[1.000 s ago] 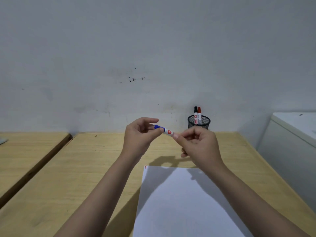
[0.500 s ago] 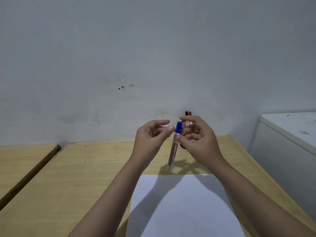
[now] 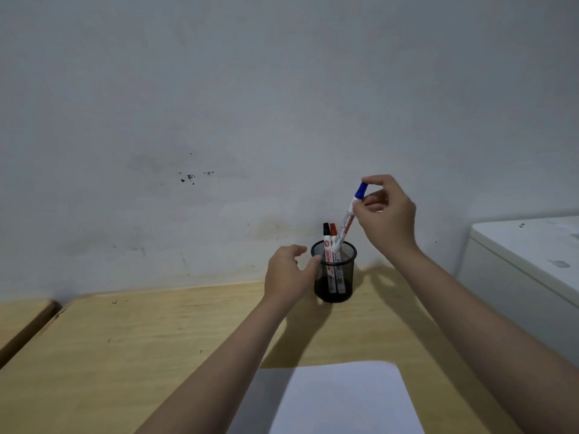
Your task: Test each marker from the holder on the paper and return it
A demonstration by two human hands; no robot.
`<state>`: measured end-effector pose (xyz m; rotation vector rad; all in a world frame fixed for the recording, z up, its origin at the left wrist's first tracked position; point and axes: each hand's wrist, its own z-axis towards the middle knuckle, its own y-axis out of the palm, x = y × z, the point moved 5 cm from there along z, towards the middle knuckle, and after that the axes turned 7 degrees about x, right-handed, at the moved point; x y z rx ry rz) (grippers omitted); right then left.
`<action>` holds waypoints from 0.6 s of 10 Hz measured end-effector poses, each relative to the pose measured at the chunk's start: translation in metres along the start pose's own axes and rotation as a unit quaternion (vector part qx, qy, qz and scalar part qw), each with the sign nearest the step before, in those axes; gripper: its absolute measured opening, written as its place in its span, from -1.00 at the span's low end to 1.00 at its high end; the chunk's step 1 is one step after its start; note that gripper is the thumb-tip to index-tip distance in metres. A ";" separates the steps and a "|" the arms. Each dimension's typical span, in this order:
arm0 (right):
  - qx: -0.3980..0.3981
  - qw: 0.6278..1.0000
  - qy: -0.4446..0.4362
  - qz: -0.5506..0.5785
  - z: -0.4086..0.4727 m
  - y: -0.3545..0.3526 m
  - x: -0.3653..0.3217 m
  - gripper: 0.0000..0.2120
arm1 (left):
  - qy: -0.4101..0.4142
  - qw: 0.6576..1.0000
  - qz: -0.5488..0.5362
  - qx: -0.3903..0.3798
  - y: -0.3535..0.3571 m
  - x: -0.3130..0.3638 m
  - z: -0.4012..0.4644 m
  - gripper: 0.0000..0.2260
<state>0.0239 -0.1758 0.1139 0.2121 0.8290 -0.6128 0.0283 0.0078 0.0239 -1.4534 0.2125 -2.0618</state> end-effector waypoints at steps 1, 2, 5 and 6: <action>-0.055 0.997 0.010 -0.058 0.004 0.018 0.027 -0.70 | 0.003 0.999 0.037 -0.020 0.022 -0.001 0.012 -0.55; -0.120 0.985 0.026 -0.117 0.003 0.032 0.048 -0.68 | 0.014 0.999 0.038 -0.012 0.033 -0.003 0.016 -0.56; -0.212 0.958 0.060 -0.184 -0.008 0.051 0.083 -0.63 | 0.018 1.000 -0.013 -0.003 0.035 -0.011 0.017 -0.62; -0.187 0.965 0.042 -0.180 -0.008 0.046 0.076 -0.55 | 0.011 1.000 -0.009 -0.001 0.035 -0.011 0.017 -0.61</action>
